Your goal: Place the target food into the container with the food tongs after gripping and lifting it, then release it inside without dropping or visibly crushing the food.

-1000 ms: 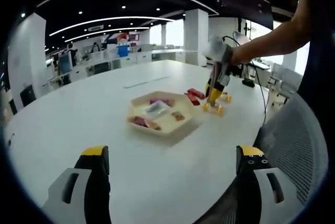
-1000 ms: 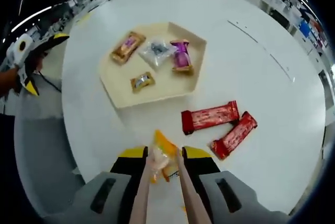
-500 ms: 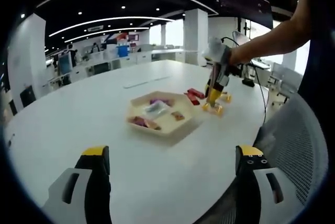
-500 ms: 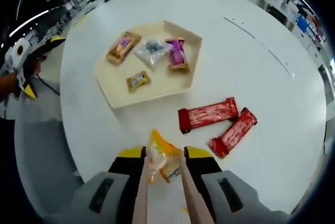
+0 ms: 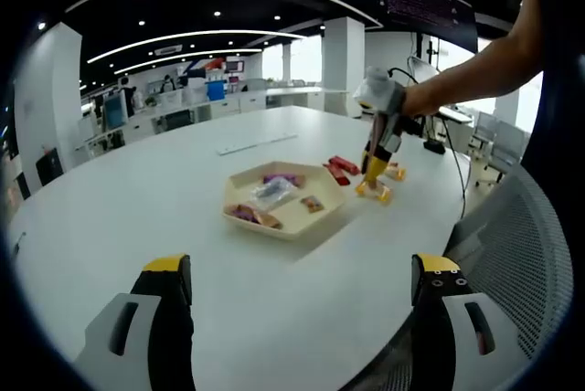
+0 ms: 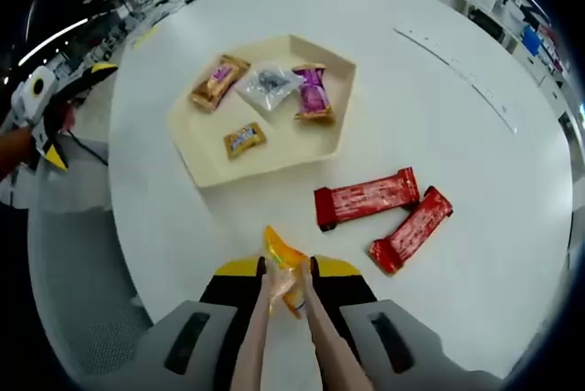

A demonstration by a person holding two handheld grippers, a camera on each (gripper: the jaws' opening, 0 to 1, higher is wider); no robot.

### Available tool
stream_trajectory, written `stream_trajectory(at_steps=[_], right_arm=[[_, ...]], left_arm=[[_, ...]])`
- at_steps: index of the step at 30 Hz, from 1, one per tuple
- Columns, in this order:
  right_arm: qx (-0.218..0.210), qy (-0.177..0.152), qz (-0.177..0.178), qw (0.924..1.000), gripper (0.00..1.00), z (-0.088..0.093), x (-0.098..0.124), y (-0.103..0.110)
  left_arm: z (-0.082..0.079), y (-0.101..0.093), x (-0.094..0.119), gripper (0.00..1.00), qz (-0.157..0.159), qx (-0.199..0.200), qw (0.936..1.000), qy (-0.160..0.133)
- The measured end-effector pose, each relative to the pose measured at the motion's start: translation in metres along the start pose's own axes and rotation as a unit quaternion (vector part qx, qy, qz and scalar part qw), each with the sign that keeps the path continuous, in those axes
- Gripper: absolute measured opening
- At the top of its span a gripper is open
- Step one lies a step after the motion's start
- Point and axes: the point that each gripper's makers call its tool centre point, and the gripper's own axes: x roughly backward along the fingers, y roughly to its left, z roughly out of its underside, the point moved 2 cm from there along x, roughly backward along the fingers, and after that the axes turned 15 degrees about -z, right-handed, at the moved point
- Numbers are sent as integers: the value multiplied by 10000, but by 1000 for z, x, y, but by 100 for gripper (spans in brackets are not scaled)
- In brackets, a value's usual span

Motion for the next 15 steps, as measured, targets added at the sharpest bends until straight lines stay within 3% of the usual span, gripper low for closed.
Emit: stream_trajectory(at_steps=[15], right_arm=[[167,-33,33,9999,16,-12,6,3]], left_arm=[[0,2,0,97,-47,11,10000,-18]])
